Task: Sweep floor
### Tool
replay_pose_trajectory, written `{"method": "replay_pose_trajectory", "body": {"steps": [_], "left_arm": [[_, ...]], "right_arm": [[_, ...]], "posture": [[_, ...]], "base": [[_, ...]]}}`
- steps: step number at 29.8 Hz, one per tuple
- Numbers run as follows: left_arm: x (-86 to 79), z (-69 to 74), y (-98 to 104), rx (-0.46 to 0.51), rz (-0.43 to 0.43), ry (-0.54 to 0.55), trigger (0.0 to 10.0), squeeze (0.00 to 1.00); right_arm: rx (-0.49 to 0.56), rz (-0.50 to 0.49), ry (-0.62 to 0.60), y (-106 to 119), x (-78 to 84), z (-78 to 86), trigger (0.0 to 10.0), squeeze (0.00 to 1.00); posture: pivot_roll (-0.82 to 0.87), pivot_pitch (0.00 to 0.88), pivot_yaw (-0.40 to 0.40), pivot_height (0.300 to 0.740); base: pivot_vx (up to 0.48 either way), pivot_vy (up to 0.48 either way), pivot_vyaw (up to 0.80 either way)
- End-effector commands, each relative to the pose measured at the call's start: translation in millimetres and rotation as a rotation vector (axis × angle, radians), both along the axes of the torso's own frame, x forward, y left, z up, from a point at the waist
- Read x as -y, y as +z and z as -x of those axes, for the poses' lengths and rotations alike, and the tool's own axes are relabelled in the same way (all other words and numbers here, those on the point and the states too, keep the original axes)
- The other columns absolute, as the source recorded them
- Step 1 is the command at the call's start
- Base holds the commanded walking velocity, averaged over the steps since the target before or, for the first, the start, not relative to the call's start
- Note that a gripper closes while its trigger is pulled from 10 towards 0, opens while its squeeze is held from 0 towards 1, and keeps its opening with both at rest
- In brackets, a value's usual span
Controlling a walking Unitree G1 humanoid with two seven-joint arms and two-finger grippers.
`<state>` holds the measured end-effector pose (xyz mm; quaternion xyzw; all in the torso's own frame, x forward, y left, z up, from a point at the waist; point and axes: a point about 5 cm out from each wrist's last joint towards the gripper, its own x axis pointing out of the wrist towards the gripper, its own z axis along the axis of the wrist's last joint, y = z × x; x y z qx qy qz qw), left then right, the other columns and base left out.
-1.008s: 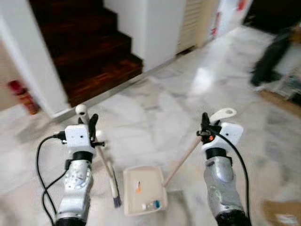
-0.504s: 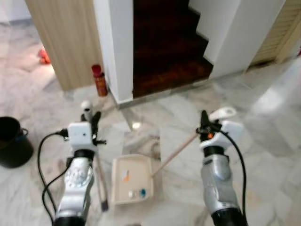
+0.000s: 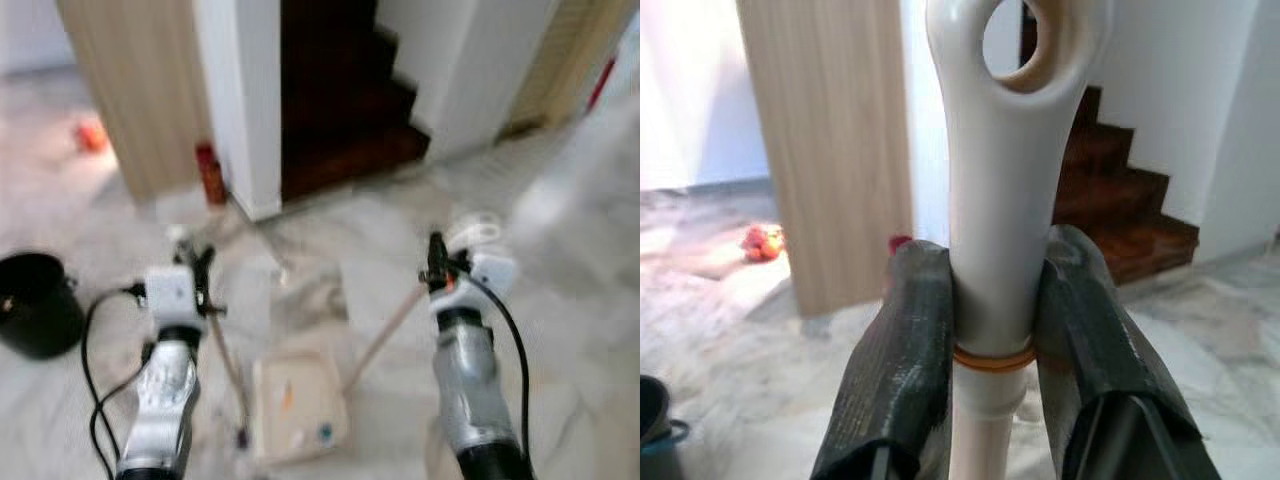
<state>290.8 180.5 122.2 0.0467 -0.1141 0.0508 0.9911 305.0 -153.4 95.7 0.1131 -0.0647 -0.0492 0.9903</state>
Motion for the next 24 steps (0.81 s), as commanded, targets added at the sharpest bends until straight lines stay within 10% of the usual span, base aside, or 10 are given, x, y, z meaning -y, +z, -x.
{"method": "replay_pose_trajectory", "body": {"steps": [1,24], "left_arm": [[1.1,-1.0,10.1,0.046,0.001,-0.002,10.0,0.00],[0.0,-1.2,10.9,0.048,0.004,0.006,10.0,0.00]], "right_arm": [[0.095,-0.002,-0.001,23.6,0.5,-9.4,10.0,0.00],[0.092,-0.010,0.000,24.3,0.3,-11.1,10.0,0.00]], "posture": [[0.01,0.025,-0.042,0.740],[0.02,0.028,-0.045,0.740]], "base": [[0.000,0.330,0.00],[0.000,0.364,0.00]]}}
